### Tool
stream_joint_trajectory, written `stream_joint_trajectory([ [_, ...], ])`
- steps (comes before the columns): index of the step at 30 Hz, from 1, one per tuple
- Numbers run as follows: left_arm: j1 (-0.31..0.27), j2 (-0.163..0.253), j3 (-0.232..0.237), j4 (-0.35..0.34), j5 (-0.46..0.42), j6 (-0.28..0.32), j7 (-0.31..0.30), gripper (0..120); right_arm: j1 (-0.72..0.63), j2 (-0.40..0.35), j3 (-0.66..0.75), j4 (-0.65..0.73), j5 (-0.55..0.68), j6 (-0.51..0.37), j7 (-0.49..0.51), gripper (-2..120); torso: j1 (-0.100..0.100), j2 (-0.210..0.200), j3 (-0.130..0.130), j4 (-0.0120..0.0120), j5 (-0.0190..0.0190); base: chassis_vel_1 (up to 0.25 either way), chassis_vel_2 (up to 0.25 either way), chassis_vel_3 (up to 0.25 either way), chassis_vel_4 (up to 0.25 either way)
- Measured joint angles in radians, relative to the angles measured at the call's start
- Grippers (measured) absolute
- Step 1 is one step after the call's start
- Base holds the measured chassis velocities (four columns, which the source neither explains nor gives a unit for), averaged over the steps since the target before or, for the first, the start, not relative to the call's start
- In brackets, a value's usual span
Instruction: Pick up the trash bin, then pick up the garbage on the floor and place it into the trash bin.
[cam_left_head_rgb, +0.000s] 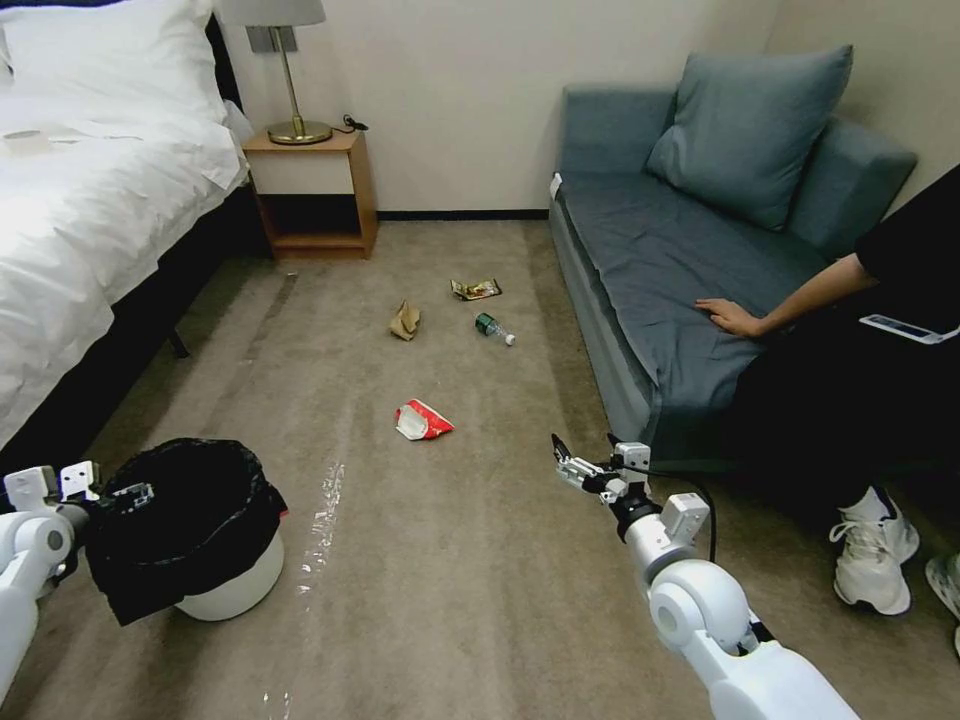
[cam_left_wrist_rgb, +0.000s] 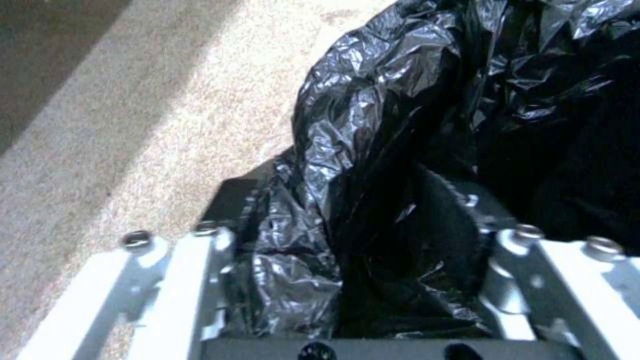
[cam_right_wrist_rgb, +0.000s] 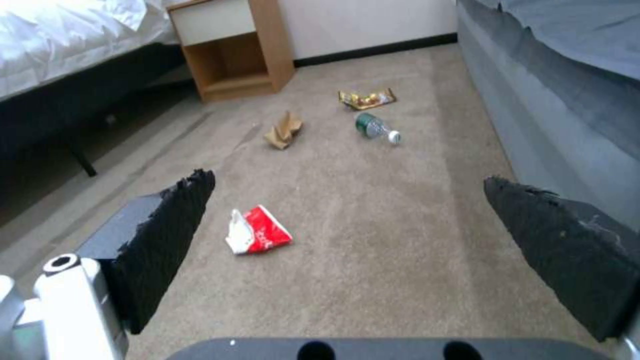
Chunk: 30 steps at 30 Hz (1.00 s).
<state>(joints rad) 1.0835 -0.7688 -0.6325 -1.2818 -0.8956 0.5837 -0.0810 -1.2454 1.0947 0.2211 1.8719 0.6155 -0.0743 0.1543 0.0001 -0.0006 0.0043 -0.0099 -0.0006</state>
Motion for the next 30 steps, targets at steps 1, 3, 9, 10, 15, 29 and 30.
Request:
stream_joint_trajectory([
  [1,0.0,0.0,0.0,0.0,0.0,0.0,0.0,50,0.0,0.0,0.0,0.0,0.0,0.0,0.0,100,0.0,0.0,0.0,0.0,0.0,0.0,0.0,0.0,0.0],
  [3,-0.002,0.004,0.005,-0.008,0.005,-0.008,0.004,38,-0.005,0.001,0.0,0.002,0.0,0.0,0.0,100,0.0,0.0,0.0,-0.0007,-0.0008,0.0,0.0,0.0,0.0],
  [9,0.004,0.022,0.001,-0.035,0.022,-0.039,0.013,19,-0.007,0.001,0.0,0.011,0.0,0.0,0.002,100,0.0,0.0,0.0,-0.0012,-0.0014,0.0,0.0,0.0,0.0],
  [10,0.004,0.022,0.001,-0.035,0.022,-0.039,0.013,19,-0.007,0.001,0.0,0.011,0.0,0.0,0.002,100,0.0,0.0,0.0,-0.0012,-0.0014,0.0,0.0,0.0,0.0],
  [15,0.012,0.031,-0.027,-0.052,0.028,-0.061,-0.012,5,-0.013,-0.003,0.004,0.021,0.002,0.0,0.005,100,0.0,0.0,0.0,-0.0006,-0.0006,0.0,0.0,0.0,0.0],
  [29,0.049,0.108,-0.073,-0.193,0.04,-0.073,-0.059,4,-0.039,-0.011,0.024,0.037,0.002,0.011,0.004,100,0.0,0.0,0.0,-0.0007,-0.0003,0.0,0.0,0.0,0.0],
  [30,0.063,0.12,-0.085,-0.215,0.037,-0.073,-0.067,4,-0.039,-0.012,0.026,0.04,0.009,0.012,0.002,100,0.0,0.0,0.0,-0.0008,-0.0002,0.0,0.0,0.0,0.0],
])
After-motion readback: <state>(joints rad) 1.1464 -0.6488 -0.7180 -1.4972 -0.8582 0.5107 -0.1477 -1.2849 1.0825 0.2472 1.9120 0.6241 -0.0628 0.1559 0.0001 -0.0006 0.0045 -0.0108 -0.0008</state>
